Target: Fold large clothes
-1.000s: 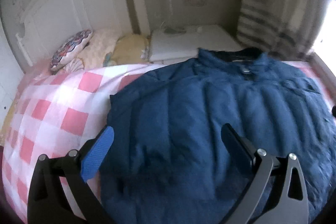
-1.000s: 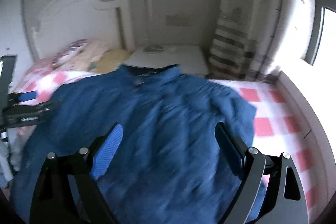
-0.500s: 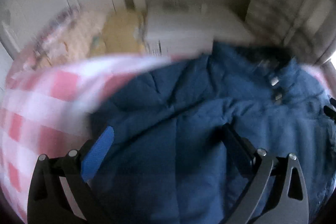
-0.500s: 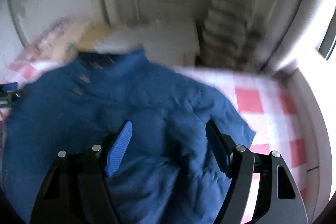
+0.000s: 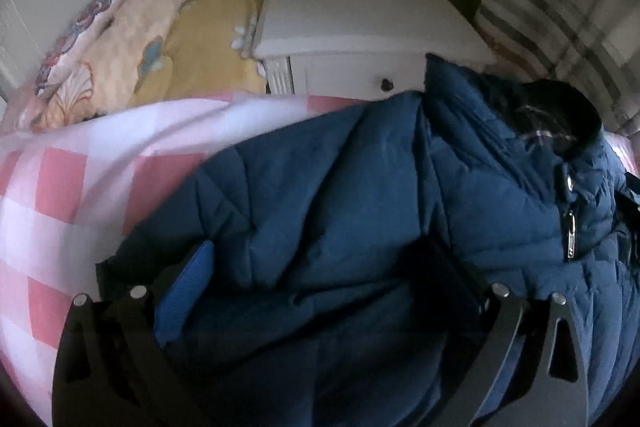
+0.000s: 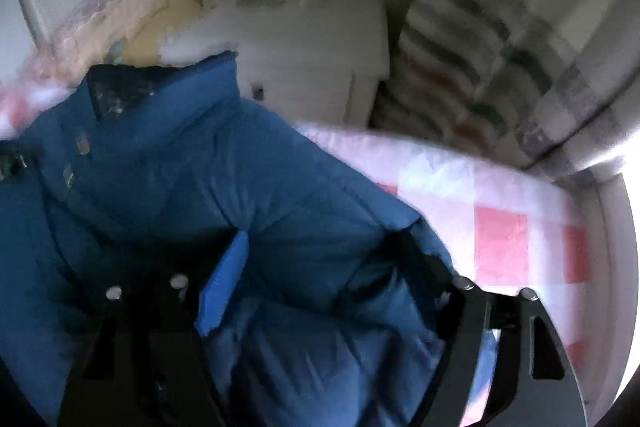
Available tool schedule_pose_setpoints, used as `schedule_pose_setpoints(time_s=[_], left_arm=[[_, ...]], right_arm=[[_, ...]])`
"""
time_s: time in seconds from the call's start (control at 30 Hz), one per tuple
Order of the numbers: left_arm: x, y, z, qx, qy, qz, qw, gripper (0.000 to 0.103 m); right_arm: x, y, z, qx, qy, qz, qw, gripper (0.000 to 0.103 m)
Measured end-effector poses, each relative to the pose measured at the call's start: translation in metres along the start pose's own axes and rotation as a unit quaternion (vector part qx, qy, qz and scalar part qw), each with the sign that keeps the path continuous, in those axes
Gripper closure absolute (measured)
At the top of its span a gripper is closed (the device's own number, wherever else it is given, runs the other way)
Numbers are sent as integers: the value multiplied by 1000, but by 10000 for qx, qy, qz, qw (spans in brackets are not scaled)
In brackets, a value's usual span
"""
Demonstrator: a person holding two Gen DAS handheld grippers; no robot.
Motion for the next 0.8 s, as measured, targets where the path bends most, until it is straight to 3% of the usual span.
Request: schedule_pose_setpoints(time_s=[0.17,0.23,0.3,0.4,0.5,0.6,0.73,0.8], left_arm=[[0,-4,-4,-29,183,-122,9998,2],[-6,-16,-29,198,564,-343,9976,3],[-18,-17,-63,20,969,-445,9943,3],[-56,-10,-107,-150,1360,-346,9900,2],[-97,10,-114,-179,1277,-72,9916,2],[-125,23,-99,188,1083,260,9936,2],[-159,19,-104,549,1012,236,9931,2],[-181,21,-132,277,1176,115,9926,2]], right_arm=[[-3,3,-13,-395,13,48,9992,29],[-8,-1,-50,-549,414,180,9975,29],[-18,-18,-92,-243,914,212,9953,24],[-50,-67,-133,196,1215,-222,9921,17],[-88,-112,-135,247,1117,-656,9913,17],[-121,-135,-105,-38,687,-1020,9924,17],[-142,-138,-119,-125,742,-654,9950,17],[-156,-151,-151,222,1103,-514,9923,17]])
Point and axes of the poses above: each gripper's, at about its wrist camera, not at the fingertips, and z roughly the way its jaws point, y to its right, x to its top, the point moved 9 cm from there along z, roughly the way its jaws point, and after that the axes turned 3 degrees about -y, right-handed, at the moved point
